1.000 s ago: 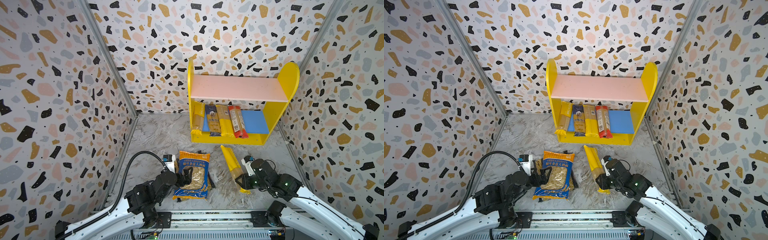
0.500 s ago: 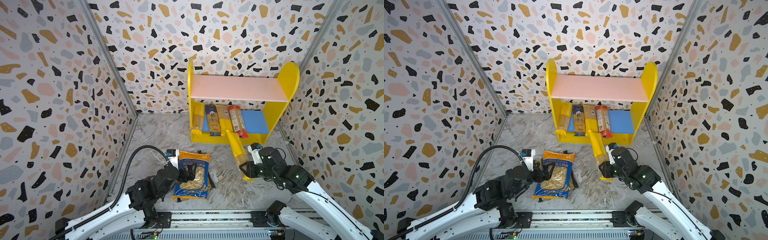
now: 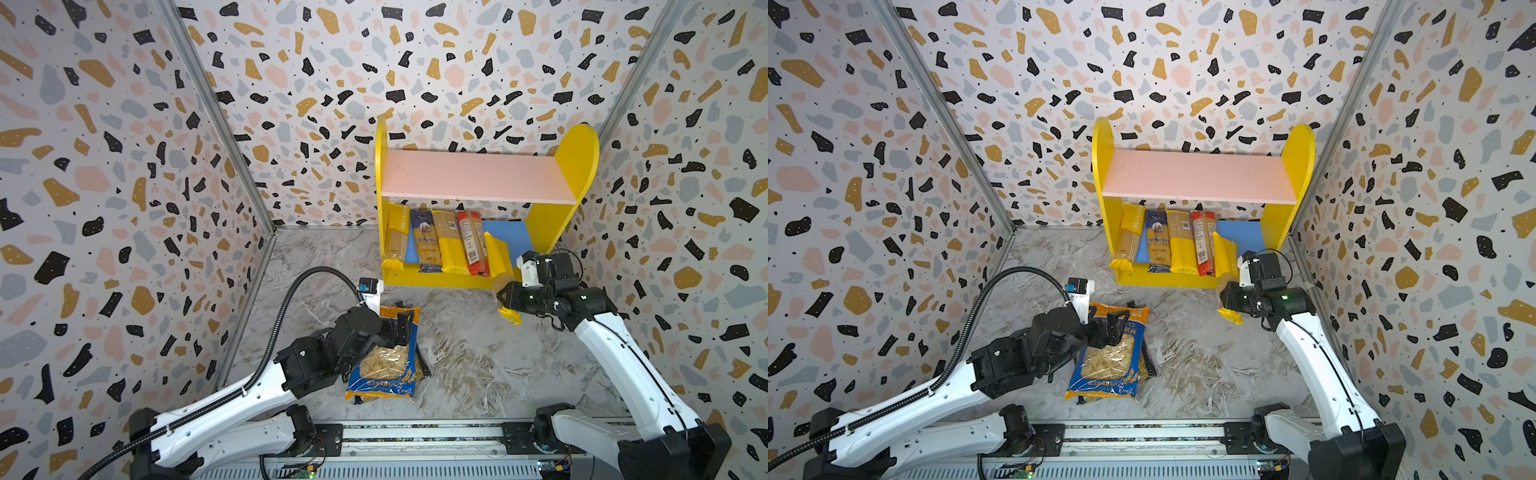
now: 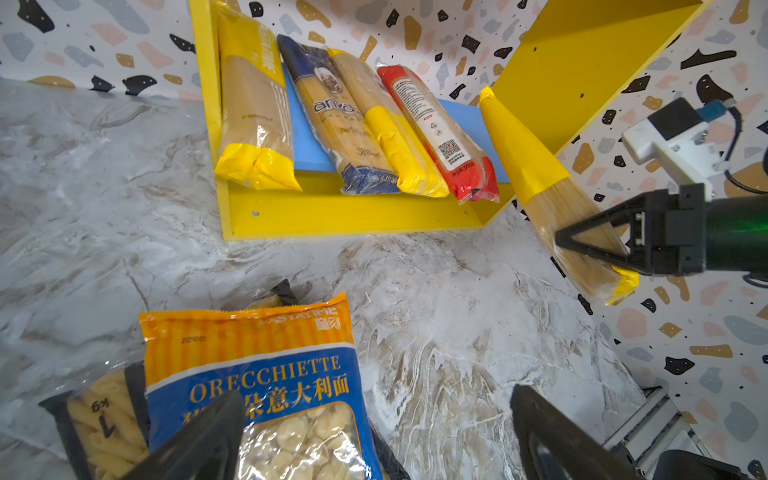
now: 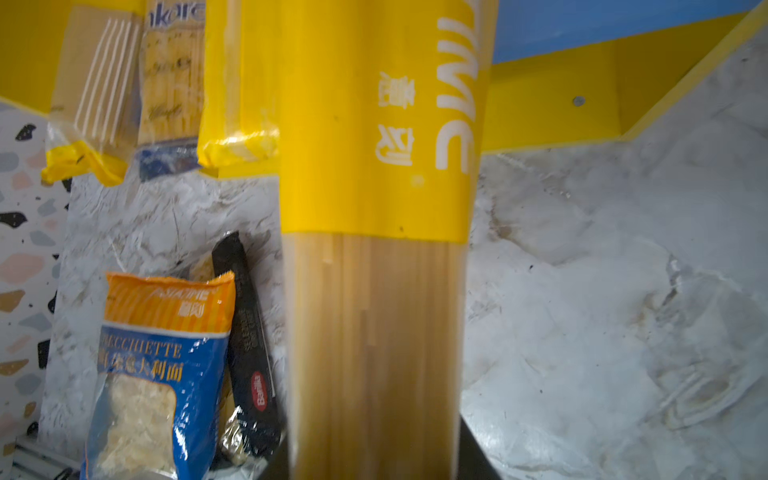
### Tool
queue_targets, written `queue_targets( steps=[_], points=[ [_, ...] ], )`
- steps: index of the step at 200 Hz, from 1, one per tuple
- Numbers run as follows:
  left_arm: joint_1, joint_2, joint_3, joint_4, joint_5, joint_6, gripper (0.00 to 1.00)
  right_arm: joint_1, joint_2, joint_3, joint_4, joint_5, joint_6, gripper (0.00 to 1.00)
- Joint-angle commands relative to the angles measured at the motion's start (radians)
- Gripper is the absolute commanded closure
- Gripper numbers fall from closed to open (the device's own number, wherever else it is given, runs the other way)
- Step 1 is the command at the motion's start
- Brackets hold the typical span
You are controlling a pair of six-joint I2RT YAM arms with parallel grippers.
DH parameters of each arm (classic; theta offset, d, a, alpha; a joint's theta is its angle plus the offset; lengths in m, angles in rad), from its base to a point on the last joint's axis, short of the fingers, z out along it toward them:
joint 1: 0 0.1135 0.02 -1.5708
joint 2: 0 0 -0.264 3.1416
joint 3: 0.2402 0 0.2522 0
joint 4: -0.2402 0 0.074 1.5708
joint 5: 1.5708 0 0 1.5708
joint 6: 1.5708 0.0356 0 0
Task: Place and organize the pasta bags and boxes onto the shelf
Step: 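Carry the PASTATIME pack onto the shelf beside the red-ended pack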
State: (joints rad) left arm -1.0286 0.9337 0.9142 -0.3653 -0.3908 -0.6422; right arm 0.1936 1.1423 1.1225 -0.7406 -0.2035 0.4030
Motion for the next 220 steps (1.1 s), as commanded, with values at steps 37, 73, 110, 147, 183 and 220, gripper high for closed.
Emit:
queue_targets(
  steps=[37,73,110,147,183,220],
  points=[
    [0.002,0.086,0.072,0.088,0.045,0.085,0.00,-0.097,0.167,0.233,0.237,-0.026,-0.056,0.79],
    [0.003,0.111,0.079,0.098,0.044,0.110,0.00,-0.126,0.283,0.286,0.305,-0.015,-0.064,0.79],
    [0.005,0.119,0.085,0.105,0.029,0.141,0.01,-0.131,0.343,0.275,0.398,0.050,-0.086,0.80],
    [0.011,0.140,0.099,0.103,0.033,0.167,0.00,-0.152,0.387,0.278,0.469,0.044,-0.093,0.80],
    [0.019,0.159,0.100,0.109,0.042,0.176,0.01,-0.178,0.448,0.317,0.478,0.047,-0.099,0.78],
    [0.033,0.167,0.100,0.115,0.045,0.181,0.00,-0.186,0.511,0.361,0.477,0.045,-0.114,0.78]
  ],
)
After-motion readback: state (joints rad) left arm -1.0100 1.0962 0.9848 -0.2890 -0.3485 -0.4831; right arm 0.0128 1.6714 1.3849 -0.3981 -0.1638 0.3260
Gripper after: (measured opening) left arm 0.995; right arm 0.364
